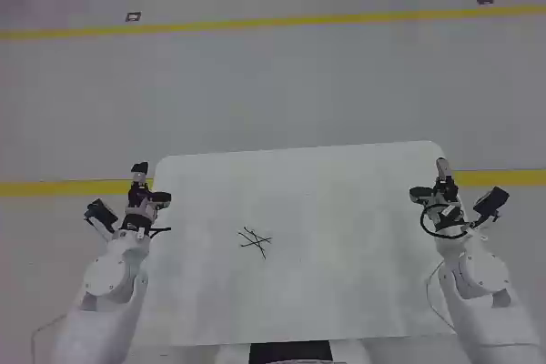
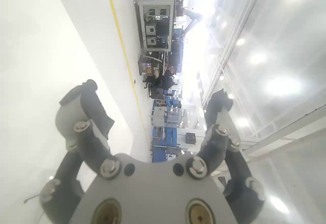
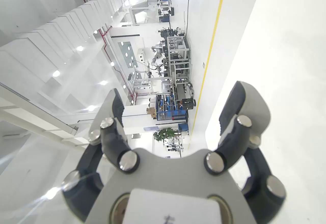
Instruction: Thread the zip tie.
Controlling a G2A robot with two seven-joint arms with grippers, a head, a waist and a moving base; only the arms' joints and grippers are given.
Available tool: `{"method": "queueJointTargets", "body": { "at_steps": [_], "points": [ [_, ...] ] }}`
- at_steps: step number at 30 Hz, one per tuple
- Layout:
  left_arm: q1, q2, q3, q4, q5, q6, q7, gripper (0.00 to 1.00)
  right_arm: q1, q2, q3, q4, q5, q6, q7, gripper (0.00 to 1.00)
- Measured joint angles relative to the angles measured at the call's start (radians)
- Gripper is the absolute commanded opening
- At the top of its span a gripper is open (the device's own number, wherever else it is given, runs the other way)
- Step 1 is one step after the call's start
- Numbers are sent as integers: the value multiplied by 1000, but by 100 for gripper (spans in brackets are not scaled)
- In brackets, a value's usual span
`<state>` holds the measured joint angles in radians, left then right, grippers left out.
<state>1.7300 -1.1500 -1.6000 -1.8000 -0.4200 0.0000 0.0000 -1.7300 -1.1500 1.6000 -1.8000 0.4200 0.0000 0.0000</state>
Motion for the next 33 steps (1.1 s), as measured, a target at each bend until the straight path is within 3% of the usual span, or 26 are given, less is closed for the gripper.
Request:
{"method": "queueJointTargets", "body": {
  "at_steps": [1, 2, 3, 4, 6, 7, 8, 9, 10, 13, 17, 23, 33],
  "points": [
    [0, 0, 0, 0, 0, 0, 0, 100, 0, 0, 0, 0, 0, 0, 0, 100],
    [0, 0, 0, 0, 0, 0, 0, 78, 0, 0, 0, 0, 0, 0, 0, 100],
    [0, 0, 0, 0, 0, 0, 0, 100, 0, 0, 0, 0, 0, 0, 0, 100],
    [0, 0, 0, 0, 0, 0, 0, 78, 0, 0, 0, 0, 0, 0, 0, 100],
    [0, 0, 0, 0, 0, 0, 0, 78, 0, 0, 0, 0, 0, 0, 0, 100],
    [0, 0, 0, 0, 0, 0, 0, 100, 0, 0, 0, 0, 0, 0, 0, 78],
    [0, 0, 0, 0, 0, 0, 0, 100, 0, 0, 0, 0, 0, 0, 0, 78],
    [0, 0, 0, 0, 0, 0, 0, 78, 0, 0, 0, 0, 0, 0, 0, 78],
    [0, 0, 0, 0, 0, 0, 0, 100, 0, 0, 0, 0, 0, 0, 0, 100],
    [0, 0, 0, 0, 0, 0, 0, 100, 4, 0, -4, -10, -12, -11, 10, 100],
    [0, 0, 0, 0, 0, 0, 0, 100, 10, 4, -21, -35, -154, -94, 84, 100],
    [0, 0, 0, 0, 0, 0, 0, 100, 29, 14, -70, -34, -383, -144, 276, 100],
    [0, 0, 0, 0, 0, 0, 0, 100, 29, 14, -69, -34, -361, -143, 261, 100]
  ]
}}
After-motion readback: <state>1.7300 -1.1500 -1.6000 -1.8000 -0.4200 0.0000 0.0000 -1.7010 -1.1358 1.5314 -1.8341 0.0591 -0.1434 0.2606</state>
